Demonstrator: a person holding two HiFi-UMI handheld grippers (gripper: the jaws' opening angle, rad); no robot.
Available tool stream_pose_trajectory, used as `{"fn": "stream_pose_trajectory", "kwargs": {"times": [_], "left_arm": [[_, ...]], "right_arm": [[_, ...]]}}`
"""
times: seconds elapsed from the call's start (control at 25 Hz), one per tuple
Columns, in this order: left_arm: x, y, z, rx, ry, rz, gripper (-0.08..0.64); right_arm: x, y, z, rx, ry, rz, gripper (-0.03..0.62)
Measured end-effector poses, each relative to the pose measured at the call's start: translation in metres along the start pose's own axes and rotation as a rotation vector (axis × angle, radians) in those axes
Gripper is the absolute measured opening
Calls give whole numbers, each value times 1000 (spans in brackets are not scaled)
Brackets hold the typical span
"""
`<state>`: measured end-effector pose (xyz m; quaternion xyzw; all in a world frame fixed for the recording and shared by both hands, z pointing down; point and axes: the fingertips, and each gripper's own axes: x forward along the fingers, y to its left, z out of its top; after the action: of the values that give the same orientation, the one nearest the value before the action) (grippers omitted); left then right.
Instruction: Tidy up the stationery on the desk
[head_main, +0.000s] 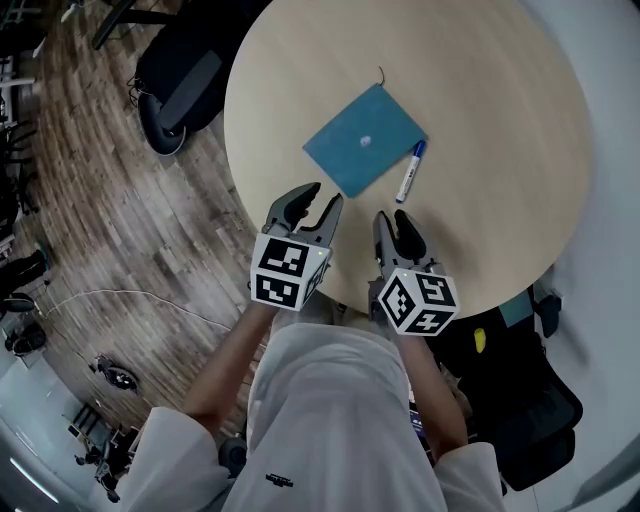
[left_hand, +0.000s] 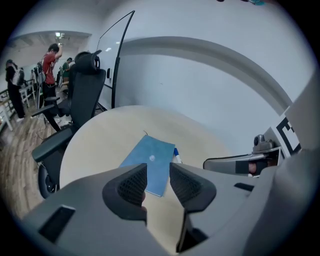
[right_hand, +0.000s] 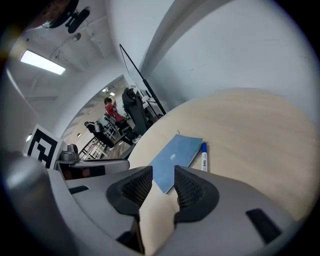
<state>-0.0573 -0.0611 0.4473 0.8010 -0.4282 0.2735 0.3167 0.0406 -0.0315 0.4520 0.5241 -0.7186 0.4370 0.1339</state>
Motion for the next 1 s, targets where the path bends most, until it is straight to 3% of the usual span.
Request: {"fn": "stream_pose_trajectory", "kwargs": {"times": [0.2,0.36,0.56,1.0], "left_arm": [[32,14,-4,32,32,-5,142],[55,28,-4,47,38,-15,208],[75,54,-1,20,48,-13,221],[125,90,-10,43,101,13,249]], "right_arm": [[36,-11,-8,35,36,-10,140],[59,-20,-12,50,59,-19,147],[84,-27,-16,49,69,-37,161],[123,-52,-23,94,109,-89,183]]}}
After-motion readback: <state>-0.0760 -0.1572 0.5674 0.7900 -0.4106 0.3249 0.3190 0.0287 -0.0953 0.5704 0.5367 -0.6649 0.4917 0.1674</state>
